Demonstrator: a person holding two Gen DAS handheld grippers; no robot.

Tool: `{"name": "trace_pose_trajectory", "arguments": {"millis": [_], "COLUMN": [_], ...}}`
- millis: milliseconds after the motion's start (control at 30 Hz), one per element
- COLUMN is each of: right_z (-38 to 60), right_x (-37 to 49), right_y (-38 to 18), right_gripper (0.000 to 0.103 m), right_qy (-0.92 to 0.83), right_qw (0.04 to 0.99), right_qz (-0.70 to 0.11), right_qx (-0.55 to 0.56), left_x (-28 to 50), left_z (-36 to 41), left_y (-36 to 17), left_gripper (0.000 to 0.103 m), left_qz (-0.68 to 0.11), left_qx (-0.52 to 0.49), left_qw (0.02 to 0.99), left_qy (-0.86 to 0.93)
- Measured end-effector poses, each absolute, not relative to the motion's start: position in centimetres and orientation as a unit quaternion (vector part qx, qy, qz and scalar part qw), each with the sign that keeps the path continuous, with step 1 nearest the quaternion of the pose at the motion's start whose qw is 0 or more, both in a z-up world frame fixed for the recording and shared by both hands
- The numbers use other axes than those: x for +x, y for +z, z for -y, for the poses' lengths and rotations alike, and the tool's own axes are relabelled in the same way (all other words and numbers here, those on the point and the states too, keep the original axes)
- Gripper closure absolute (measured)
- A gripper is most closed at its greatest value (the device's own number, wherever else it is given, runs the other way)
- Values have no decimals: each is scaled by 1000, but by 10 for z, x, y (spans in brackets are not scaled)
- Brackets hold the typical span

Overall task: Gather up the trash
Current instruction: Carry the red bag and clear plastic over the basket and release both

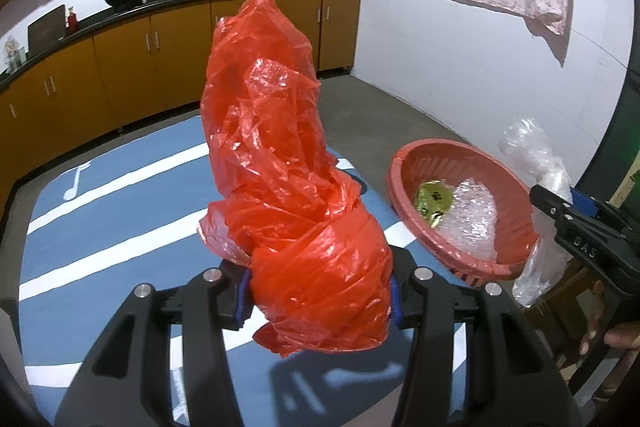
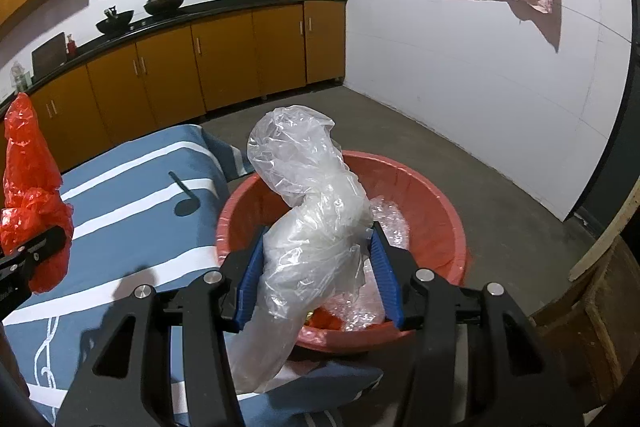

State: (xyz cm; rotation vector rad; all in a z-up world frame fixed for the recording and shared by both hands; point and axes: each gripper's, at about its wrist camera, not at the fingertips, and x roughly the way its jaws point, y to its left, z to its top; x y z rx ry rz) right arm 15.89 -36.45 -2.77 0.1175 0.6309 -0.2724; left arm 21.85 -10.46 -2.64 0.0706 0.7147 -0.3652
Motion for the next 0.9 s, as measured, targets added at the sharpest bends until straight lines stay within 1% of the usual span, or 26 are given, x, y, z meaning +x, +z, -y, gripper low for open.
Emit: {"name": "trace_pose_trajectory", "arguments": {"millis": [367,900], "right_z": [387,428], "right_x": [161,182], "right_y": [-29,-34], "right_gripper": [53,53], "right_qy": [-155,-171], "right_qw": [937,935], "right_qz": [-306,-296], "right_qx": [69,88], "left_x": [224,251], "left_z": [141,222], "left_y": [-29,-46], "left_gripper": [54,54], "left_qz": [-347,-353], "left_qx": [42,42], "left_qw": [911,885], "left_qy": [-218,-301]}}
